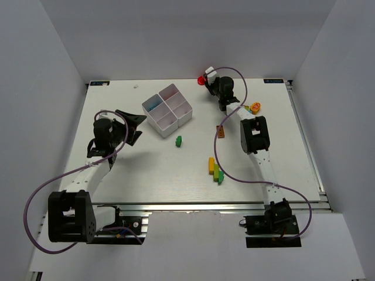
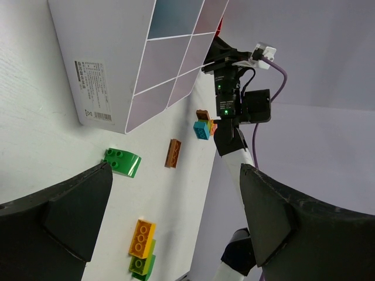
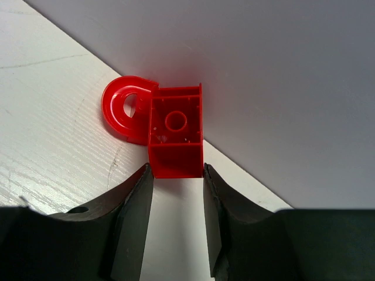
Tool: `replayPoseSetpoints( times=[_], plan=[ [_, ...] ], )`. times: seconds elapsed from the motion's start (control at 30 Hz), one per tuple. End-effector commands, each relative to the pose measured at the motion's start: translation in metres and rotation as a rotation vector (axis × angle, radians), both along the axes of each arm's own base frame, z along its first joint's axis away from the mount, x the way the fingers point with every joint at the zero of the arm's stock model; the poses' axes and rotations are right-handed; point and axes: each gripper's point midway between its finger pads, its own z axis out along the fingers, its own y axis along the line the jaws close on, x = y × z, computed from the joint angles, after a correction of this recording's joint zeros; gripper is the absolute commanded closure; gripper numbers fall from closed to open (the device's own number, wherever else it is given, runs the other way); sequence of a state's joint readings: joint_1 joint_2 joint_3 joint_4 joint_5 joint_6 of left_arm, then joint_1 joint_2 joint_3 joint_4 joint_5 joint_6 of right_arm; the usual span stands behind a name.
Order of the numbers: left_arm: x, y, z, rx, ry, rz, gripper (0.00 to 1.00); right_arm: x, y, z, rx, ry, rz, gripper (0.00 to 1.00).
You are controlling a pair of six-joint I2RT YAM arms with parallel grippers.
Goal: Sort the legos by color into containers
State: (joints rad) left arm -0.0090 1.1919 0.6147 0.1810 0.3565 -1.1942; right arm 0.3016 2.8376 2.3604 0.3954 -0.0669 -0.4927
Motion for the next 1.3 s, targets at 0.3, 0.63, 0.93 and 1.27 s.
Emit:
replayPoseSetpoints(
  times=[0.3, 0.63, 0.93, 1.27],
  plan=[
    [-0.003, 0.000, 0.010, -0.005, -0.036, -0.010, 0.02, 0.001, 0.012, 0.019, -0.021, -0.051, 0.052, 1.00],
    [-0.005, 0.000, 0.012, -0.005, -0.041, -0.013, 0.02, -0.010, 0.031, 0.020, -0.032, -0.045, 0.151, 1.00],
    [-0.008, 0.003, 0.011, -0.003, -0.040, -0.004, 0.02, -0.030, 0.070, 0.029, -0.052, -0.075, 0.283, 1.00],
    [-0.008, 0.012, 0.014, -0.005, -0.052, 0.019, 0.02, -0.036, 0.074, 0.052, -0.012, -0.101, 0.263, 1.00]
  ],
)
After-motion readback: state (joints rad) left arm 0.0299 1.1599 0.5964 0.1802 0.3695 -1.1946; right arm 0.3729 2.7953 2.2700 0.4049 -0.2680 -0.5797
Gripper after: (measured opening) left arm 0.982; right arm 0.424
